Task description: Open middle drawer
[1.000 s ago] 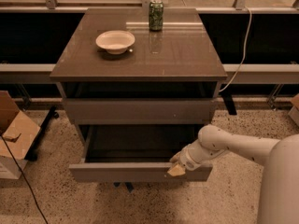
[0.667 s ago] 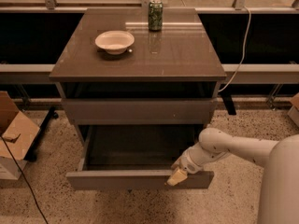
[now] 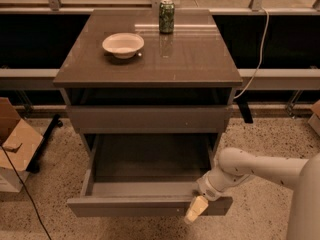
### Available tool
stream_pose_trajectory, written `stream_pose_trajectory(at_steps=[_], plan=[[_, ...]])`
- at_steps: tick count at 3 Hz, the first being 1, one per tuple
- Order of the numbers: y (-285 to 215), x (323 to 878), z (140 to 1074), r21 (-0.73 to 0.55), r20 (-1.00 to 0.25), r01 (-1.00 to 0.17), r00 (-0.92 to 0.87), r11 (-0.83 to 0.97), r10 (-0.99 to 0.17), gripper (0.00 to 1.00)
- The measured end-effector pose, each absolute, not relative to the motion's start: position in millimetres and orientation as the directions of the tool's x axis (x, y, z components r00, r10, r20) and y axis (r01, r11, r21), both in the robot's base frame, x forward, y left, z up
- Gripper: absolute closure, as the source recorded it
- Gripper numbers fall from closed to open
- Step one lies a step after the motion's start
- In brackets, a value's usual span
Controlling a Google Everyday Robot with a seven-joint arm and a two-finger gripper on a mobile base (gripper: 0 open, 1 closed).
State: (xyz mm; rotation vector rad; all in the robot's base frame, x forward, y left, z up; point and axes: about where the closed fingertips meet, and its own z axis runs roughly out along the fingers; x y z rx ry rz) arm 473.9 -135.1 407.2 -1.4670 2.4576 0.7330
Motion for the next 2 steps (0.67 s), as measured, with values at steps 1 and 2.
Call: stream_pose_trajectory(at_steps=[1,2], plan=[[-142.2,419.3,403.9,0.406,-0.33,-0.813,-0.557,0.418,-0.762,0.0],[-143.1,419.2,404.0,0.413,-0.325,-0.808,-0.562,0.42,-0.761,0.0]])
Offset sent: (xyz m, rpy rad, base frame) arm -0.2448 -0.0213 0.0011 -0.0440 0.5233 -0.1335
